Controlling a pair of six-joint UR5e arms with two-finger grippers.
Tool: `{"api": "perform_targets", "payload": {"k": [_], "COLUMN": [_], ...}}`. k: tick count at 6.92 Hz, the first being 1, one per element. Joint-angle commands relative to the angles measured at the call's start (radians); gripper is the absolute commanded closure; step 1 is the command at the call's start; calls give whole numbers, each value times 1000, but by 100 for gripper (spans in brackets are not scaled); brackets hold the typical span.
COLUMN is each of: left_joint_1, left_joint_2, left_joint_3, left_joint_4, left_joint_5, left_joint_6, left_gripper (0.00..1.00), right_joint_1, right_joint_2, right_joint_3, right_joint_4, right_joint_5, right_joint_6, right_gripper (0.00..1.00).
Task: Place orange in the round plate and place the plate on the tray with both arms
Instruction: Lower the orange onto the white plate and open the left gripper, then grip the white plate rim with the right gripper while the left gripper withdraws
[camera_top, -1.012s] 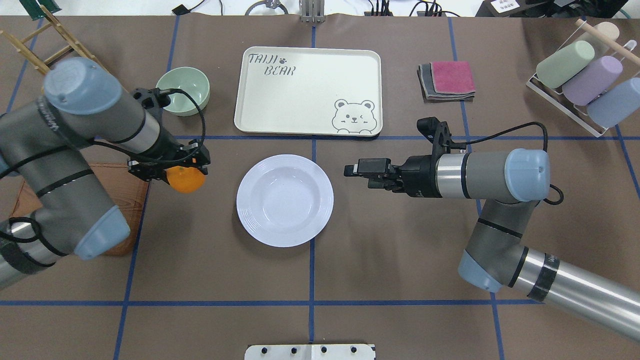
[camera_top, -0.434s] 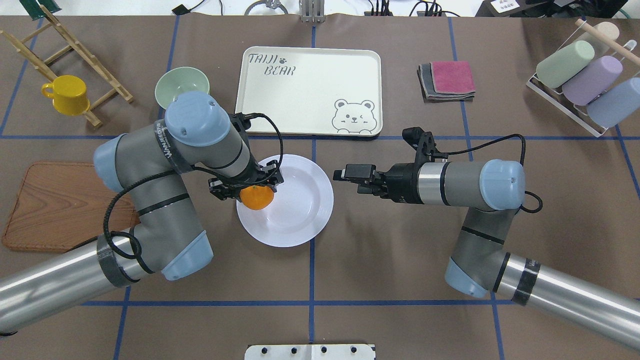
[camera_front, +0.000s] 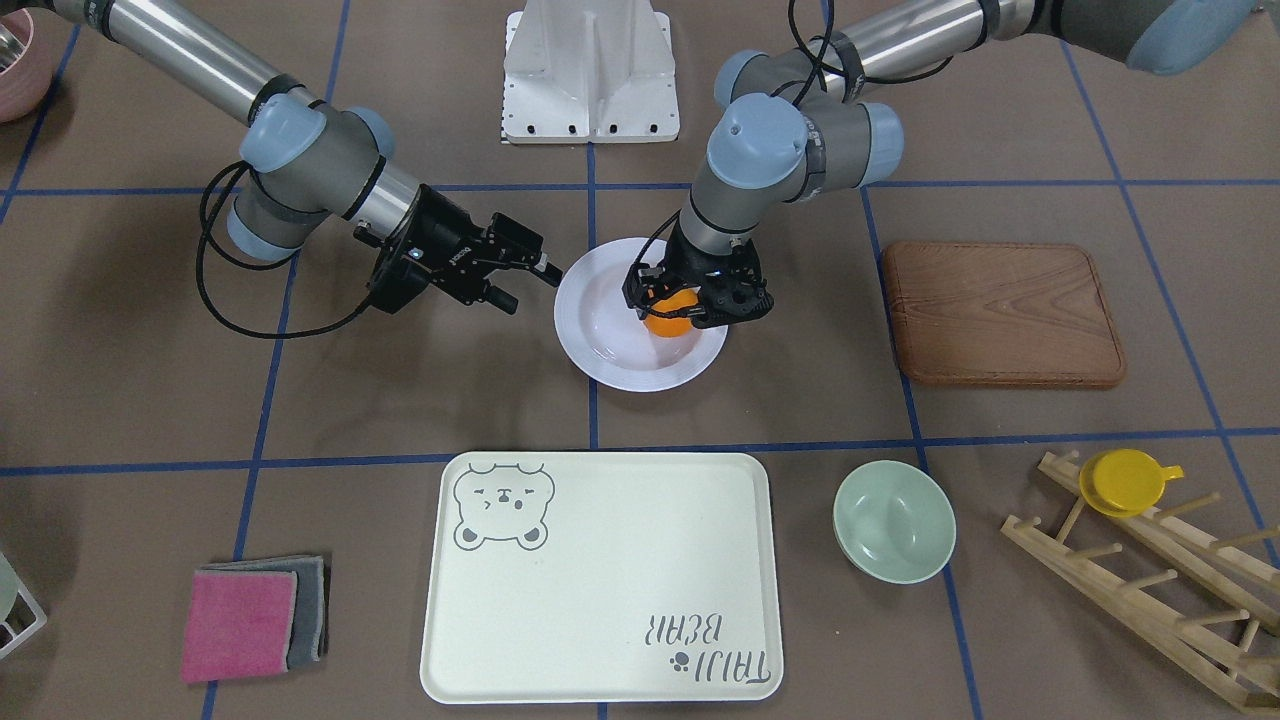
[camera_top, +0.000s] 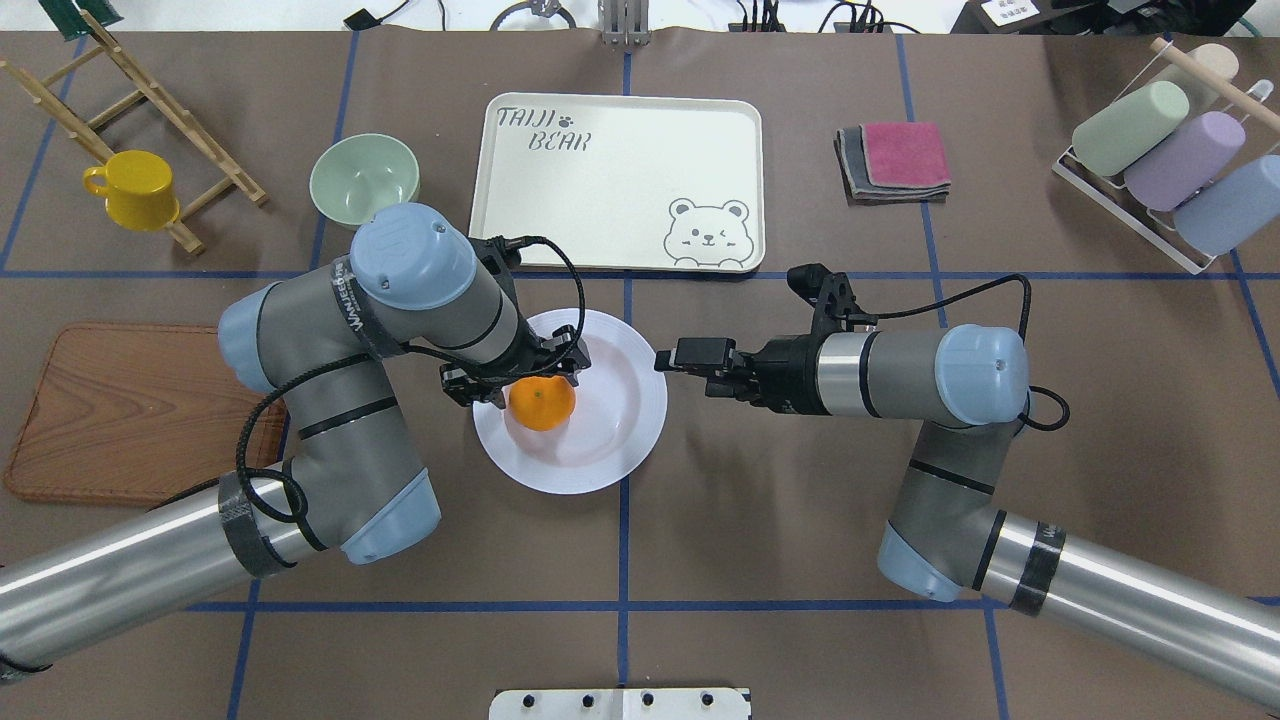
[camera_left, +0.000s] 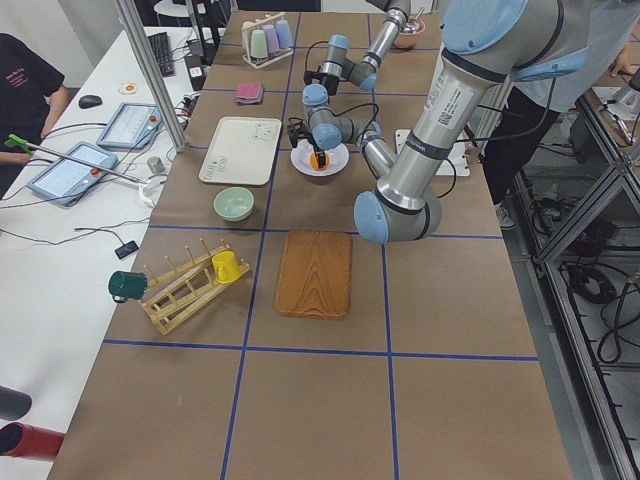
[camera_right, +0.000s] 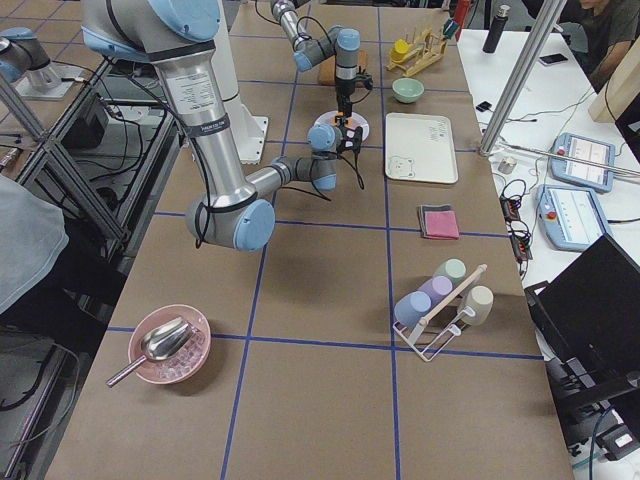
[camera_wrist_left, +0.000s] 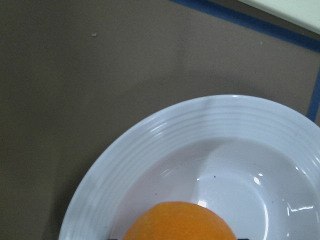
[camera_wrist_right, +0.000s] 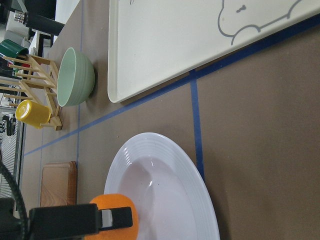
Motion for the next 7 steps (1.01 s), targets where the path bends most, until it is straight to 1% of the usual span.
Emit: {"api": "perform_targets", "payload": {"k": [1,2,3,4,5,6,7], "left_joint_1": [-39,-76,-102,-119,-127,-129,-133], "left_joint_2": [33,47,76,88,90,90,90], "left_joint_3": [-78,-137,-226,-276,-282,-282,-282], "left_joint_4": [25,94,205,273,277,279,277], "left_joint_5": [-16,-42,-53,-53,-53,-53,-54], "left_joint_6": [3,50,146,202,210,212,215], "left_gripper": [2,2,2,2,2,2,2], "right_joint_1": [-29,-43,-65,-79,-82,-88,-92], "right_joint_2": [15,27,38,63,66,77,84], "right_joint_3": [-39,-59,-76,-90,-90,-90,-90], "right_joint_4": [-10,-10,-10,-10,-10,-10,-12], "right_joint_5": [-2,-5,-38,-58,-58,-60,-70], "right_joint_6": [-2,-2,-2,-2,-1,-1,-1], "right_gripper": [0,0,1,1,2,13,33]}}
